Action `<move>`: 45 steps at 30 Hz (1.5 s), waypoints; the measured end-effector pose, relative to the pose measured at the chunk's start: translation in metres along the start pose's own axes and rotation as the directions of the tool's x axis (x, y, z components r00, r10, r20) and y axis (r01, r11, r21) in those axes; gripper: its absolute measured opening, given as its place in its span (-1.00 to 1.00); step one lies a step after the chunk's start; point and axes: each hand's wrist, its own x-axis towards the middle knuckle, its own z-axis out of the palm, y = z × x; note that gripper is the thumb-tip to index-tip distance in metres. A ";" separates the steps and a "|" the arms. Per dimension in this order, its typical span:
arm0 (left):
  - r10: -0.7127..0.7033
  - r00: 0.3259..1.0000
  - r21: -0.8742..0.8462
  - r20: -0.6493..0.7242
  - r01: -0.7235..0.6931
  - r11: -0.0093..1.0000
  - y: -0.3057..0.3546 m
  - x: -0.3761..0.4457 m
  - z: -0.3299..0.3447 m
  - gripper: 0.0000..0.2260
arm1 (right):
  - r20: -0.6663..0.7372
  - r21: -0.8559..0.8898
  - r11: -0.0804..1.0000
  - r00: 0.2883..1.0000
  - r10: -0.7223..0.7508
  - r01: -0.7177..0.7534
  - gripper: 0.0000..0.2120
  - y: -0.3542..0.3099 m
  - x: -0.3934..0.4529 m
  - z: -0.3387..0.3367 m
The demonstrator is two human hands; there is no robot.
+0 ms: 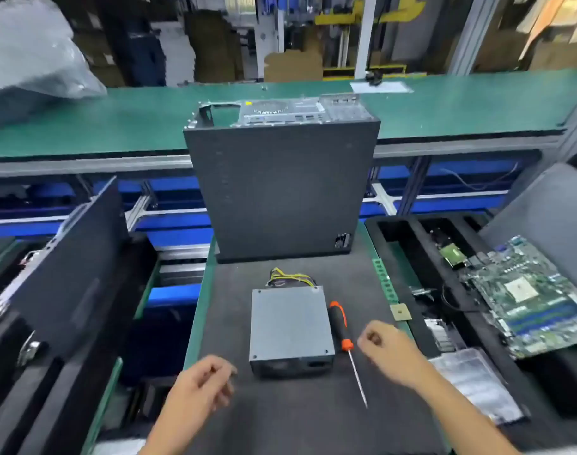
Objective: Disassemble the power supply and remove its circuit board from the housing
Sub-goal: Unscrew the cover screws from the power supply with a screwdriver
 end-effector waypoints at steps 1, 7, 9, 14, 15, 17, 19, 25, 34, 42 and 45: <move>0.032 0.999 0.021 -0.037 -0.032 0.999 0.003 0.018 0.008 -0.83 | -0.033 -0.033 0.999 0.999 -0.002 0.001 -0.90 0.000 0.018 0.009; 0.036 0.977 -0.003 -0.212 -0.037 0.999 0.009 0.069 0.055 -0.95 | -0.057 -0.148 0.984 0.994 0.091 -0.098 -0.67 0.001 0.069 0.055; 0.037 0.968 -0.019 -0.248 -0.043 0.999 0.007 0.084 0.062 -0.92 | -0.053 -0.222 0.968 0.992 0.110 -0.120 -0.66 0.004 0.078 0.060; 0.064 0.960 -0.006 -0.271 -0.068 0.998 0.008 0.109 0.064 -0.82 | -0.057 -0.393 0.912 0.993 0.101 -0.115 -0.63 -0.008 0.085 0.043; 0.089 0.961 0.024 -0.262 -0.086 0.996 0.009 0.113 0.063 -0.80 | -0.119 -0.347 0.930 0.989 0.084 -0.121 -0.68 -0.016 0.084 0.031; 0.155 0.960 0.133 -0.233 -0.126 0.983 0.011 0.119 0.061 -0.78 | -0.238 -0.180 0.983 0.971 -0.001 -0.043 -0.78 -0.037 0.082 0.001; 0.191 0.961 0.225 -0.200 -0.145 0.964 0.011 0.121 0.059 -0.80 | -0.316 -0.067 0.984 0.932 -0.179 0.166 -0.82 -0.070 0.077 -0.030; 0.224 0.963 0.239 -0.149 -0.185 0.953 0.010 0.122 0.047 -0.87 | -0.319 0.216 0.783 0.800 -0.507 0.583 -0.78 -0.167 0.073 -0.033; 0.234 0.959 0.184 -0.162 -0.203 0.962 0.009 0.133 0.037 -0.89 | -0.084 0.126 0.821 0.830 -0.551 0.557 -0.76 -0.188 0.100 0.022; 0.339 0.933 0.310 -0.122 -0.289 0.906 0.006 0.138 0.037 -0.94 | -0.062 0.035 0.823 0.823 -0.564 0.566 -0.76 -0.188 0.097 0.025; 0.367 0.924 0.343 -0.107 -0.312 0.886 0.007 0.140 0.037 -0.95 | -0.050 0.014 0.828 0.827 -0.560 0.561 -0.75 -0.189 0.094 0.025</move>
